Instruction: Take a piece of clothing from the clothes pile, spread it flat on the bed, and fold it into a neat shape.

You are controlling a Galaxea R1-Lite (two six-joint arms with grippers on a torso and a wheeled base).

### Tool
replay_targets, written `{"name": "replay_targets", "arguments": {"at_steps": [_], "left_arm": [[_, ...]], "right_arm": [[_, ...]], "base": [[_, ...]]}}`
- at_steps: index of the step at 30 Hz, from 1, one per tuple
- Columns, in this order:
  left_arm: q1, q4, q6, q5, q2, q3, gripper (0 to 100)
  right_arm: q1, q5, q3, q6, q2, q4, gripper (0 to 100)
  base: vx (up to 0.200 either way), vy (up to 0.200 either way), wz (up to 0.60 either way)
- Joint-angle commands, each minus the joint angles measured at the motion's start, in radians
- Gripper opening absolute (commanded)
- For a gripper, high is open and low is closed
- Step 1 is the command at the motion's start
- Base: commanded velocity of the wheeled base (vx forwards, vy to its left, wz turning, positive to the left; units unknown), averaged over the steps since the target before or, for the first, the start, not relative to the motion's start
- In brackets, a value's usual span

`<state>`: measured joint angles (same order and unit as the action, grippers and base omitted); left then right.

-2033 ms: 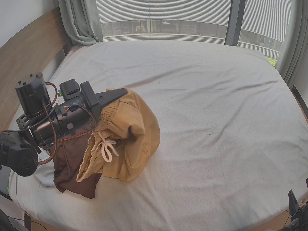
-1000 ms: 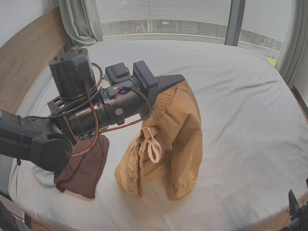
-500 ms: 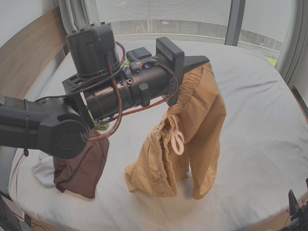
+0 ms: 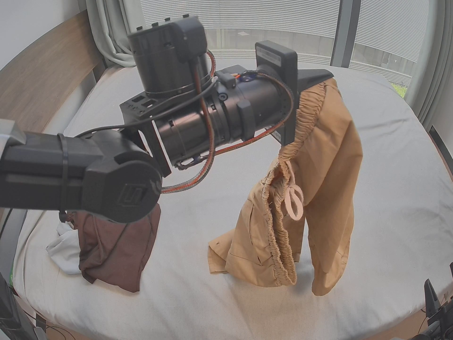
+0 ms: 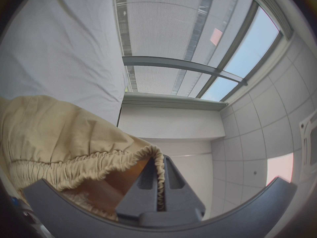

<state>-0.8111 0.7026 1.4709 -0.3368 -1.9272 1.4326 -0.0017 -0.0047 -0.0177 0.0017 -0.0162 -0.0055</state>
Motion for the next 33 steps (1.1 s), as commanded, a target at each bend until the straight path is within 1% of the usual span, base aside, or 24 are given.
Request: {"name": "replay_targets", "arguments": {"at_steps": [1,4,8,9,10,12,16,17,19,20,21,25,26,27,31,32,33], "left_arm": [[0.072,0.002,0.005,0.019,-0.018,-0.027,0],[0.127,0.020,-0.007,0.027,-0.004,-0.093,0],[0.182,0.081,-0.083,0.027,0.022,-0.193,0],[0.185,0.084,-0.086,0.027,0.024,-0.198,0],[0.201,0.123,-0.112,0.027,0.031,-0.248,0],[0.219,0.160,-0.132,0.027,0.034,-0.290,0],[0.282,0.213,-0.173,0.025,0.037,-0.339,0],[0.282,0.213,-0.173,0.025,0.037,-0.339,0],[0.331,0.249,-0.199,0.022,0.037,-0.370,0],[0.336,0.253,-0.202,0.022,0.037,-0.373,0],[0.359,0.267,-0.211,0.018,0.050,-0.388,0],[0.411,0.270,-0.256,0.004,0.073,-0.440,0],[0.412,0.270,-0.259,0.004,0.073,-0.442,0],[0.432,0.270,-0.290,-0.001,0.074,-0.471,0],[0.454,0.273,-0.343,-0.001,0.086,-0.546,0],[0.454,0.273,-0.345,-0.001,0.086,-0.547,0],[0.458,0.276,-0.362,-0.002,0.099,-0.586,0]], "right_arm": [[0.000,0.000,0.018,0.000,0.015,0.001,100],[0.000,0.000,0.018,0.000,0.015,-0.001,100],[0.000,0.000,0.018,0.000,0.015,-0.001,100],[0.000,0.000,0.018,0.000,0.016,-0.001,100],[0.000,0.000,0.018,0.000,0.015,-0.001,100],[0.000,0.000,0.018,0.000,0.015,-0.001,100],[0.000,0.000,0.018,0.000,0.015,0.001,100],[0.000,0.000,0.018,0.000,0.015,0.001,100],[0.000,0.000,0.018,0.000,0.016,0.001,100],[0.000,0.000,0.018,0.000,0.015,0.001,100],[0.000,0.000,0.018,0.000,0.015,-0.001,100],[0.000,0.000,0.018,0.000,0.015,0.001,100],[0.000,0.000,0.018,0.000,0.015,-0.001,100],[0.000,0.000,0.018,0.000,0.015,-0.001,100],[0.000,0.000,0.018,-0.002,0.016,0.001,100],[0.000,0.000,0.018,0.000,0.016,-0.001,100],[0.000,0.000,0.018,0.000,0.015,-0.001,100]], "base": [[0.000,0.000,0.00],[0.000,0.000,0.00],[0.000,0.000,0.00],[0.000,0.000,0.00],[0.000,0.000,0.00],[0.000,0.000,0.00],[0.000,0.000,0.00],[0.000,0.000,0.00],[0.000,0.000,0.00],[0.000,0.000,0.00],[0.000,0.000,0.00],[0.000,0.000,0.00],[0.000,0.000,0.00],[0.000,0.000,0.00],[0.000,0.000,0.00],[0.000,0.000,0.00],[0.000,0.000,0.00]]}}
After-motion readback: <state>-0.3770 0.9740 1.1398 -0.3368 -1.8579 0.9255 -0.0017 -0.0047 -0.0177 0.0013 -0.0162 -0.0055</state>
